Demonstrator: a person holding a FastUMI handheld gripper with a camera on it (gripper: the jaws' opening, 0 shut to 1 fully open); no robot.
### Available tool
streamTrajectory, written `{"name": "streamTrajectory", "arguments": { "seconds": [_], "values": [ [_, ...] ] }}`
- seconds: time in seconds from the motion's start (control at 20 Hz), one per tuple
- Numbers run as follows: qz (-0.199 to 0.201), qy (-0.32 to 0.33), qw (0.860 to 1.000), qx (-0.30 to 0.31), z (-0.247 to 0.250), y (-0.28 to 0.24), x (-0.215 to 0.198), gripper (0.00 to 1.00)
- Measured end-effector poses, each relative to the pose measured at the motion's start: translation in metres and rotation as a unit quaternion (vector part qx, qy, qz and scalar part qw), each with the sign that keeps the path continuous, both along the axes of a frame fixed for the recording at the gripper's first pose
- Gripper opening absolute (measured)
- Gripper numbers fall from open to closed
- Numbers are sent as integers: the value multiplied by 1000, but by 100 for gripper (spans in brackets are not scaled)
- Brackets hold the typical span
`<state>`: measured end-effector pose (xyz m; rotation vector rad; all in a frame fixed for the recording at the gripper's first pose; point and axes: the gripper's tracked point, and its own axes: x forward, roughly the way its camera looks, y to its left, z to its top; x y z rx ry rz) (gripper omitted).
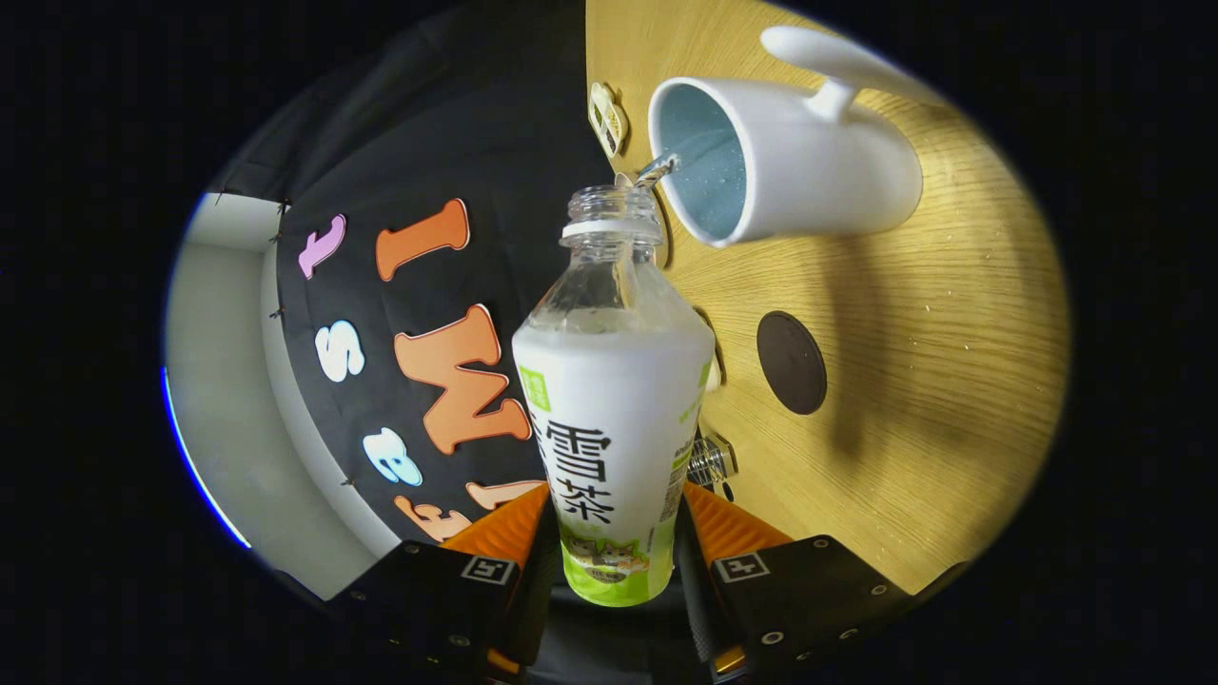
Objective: Take the bottle from table, then pour the juice into the cup, finally place the bottle on the coaster
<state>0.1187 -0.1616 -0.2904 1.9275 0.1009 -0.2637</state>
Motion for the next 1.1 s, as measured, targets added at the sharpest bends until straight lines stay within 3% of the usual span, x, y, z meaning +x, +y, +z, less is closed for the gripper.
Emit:
{"name": "streamTrajectory", "arguments": {
  "seconds": [1.1],
  "values": [
    [-34, -21, 997, 68, 11, -12, 9, 61]
  ]
}}
